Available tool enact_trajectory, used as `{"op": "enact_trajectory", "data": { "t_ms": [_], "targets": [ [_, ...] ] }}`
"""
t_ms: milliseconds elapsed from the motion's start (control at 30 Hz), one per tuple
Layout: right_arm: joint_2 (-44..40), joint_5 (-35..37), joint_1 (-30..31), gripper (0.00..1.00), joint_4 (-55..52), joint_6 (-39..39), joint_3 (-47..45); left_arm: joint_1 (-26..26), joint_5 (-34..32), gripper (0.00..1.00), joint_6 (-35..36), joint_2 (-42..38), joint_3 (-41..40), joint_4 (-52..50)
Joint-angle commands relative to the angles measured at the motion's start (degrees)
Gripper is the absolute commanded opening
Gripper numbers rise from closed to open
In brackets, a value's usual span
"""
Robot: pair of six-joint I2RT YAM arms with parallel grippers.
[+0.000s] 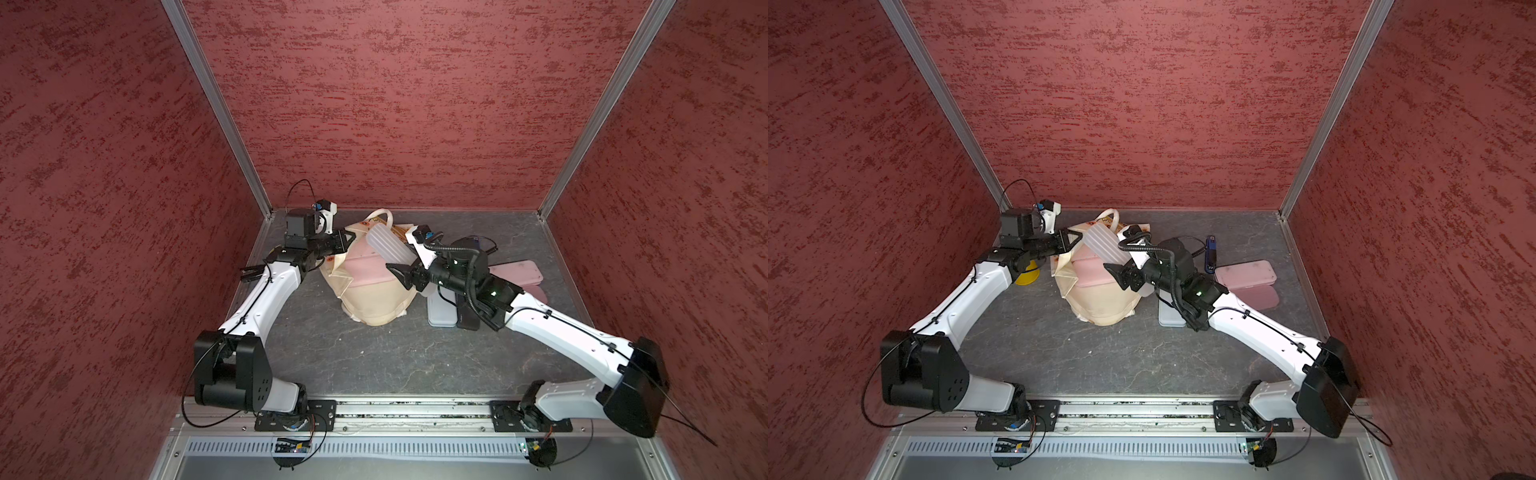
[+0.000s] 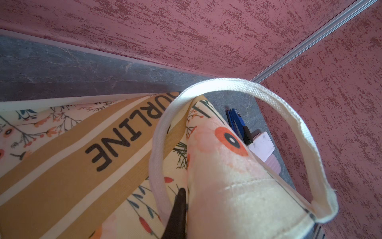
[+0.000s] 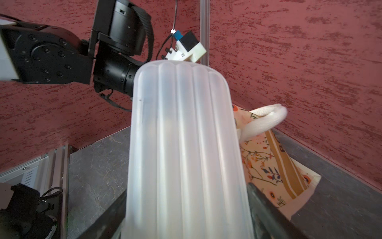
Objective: Take out the pencil case from the canvas bag
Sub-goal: Pick up the pencil case from the canvas bag, then place the pencil case at the center of the board.
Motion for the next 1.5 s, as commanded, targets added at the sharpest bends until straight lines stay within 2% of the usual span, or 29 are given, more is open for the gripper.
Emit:
{"op": "enact_trajectory", "data": {
  "t_ms": [0,333,633,1133,1467],
  "targets": [
    [-1.5,2.6,-2.3,0.46,2.7,2.6,0.1,-0.3,0.9,0.00,0.3,-0.6,0.7,-0.5],
    [-3.7,6.1,-9.6,0.46,2.5,5.7,-3.5,-0.3,0.8,0.00,0.4,-0.9,0.7,-0.6],
    [1.3,5.8,-17.5,0.45,8.6,8.8,-7.0,-0.3,0.1,0.00,1.2,-1.3,0.9,-1.2],
    [24.8,2.9,-28.7,0.45,13.3,11.5,3.4,1.8,0.6,0.00,0.9,-1.5,0.9,-0.9],
    [38.9,7.5,-29.6,0.44,12.0,14.8,15.7,2.1,-0.1,0.00,1.2,-1.8,0.9,-1.2]
  ]
}}
